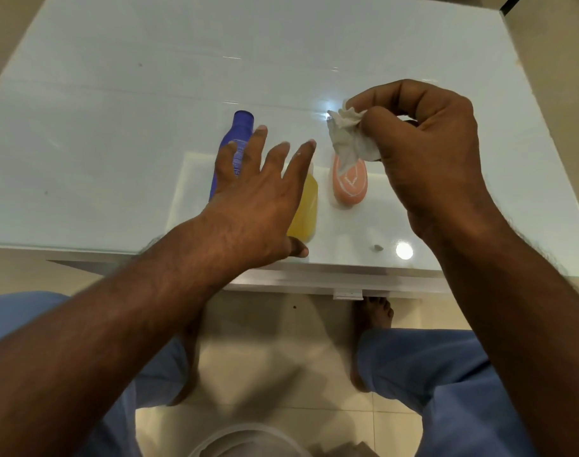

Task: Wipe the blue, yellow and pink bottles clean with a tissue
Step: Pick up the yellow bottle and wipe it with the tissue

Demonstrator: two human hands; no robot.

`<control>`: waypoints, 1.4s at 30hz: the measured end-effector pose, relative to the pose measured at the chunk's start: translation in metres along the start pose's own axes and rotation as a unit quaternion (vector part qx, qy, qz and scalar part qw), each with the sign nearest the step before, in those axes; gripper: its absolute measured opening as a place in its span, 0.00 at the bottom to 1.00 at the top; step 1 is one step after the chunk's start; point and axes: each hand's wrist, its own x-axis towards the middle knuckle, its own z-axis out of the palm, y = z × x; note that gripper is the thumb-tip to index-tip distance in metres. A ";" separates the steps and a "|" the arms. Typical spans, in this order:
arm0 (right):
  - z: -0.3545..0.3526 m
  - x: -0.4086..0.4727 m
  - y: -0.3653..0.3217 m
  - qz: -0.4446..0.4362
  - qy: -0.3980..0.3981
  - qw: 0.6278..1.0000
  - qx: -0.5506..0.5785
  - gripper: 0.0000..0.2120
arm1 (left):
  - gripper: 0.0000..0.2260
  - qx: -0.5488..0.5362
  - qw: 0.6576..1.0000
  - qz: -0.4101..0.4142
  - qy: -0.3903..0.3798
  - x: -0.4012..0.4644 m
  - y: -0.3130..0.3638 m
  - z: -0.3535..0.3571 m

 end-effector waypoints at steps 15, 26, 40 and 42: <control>-0.003 -0.001 0.000 0.001 -0.003 1.000 -0.001 0.08 | 0.60 -0.017 1.000 0.013 0.002 0.016 -0.003 0.003; -0.002 -0.002 0.000 0.005 -0.007 1.000 -0.009 0.07 | 0.63 -0.017 0.998 0.049 -0.031 0.021 -0.010 0.001; -0.005 0.000 0.002 0.073 -0.035 0.996 -0.023 0.16 | 0.52 -0.228 0.957 -0.001 0.176 -0.003 -0.002 -0.028; -0.005 -0.001 0.003 0.075 -0.036 0.996 -0.033 0.16 | 0.52 -0.225 0.958 0.002 0.180 -0.004 -0.001 -0.029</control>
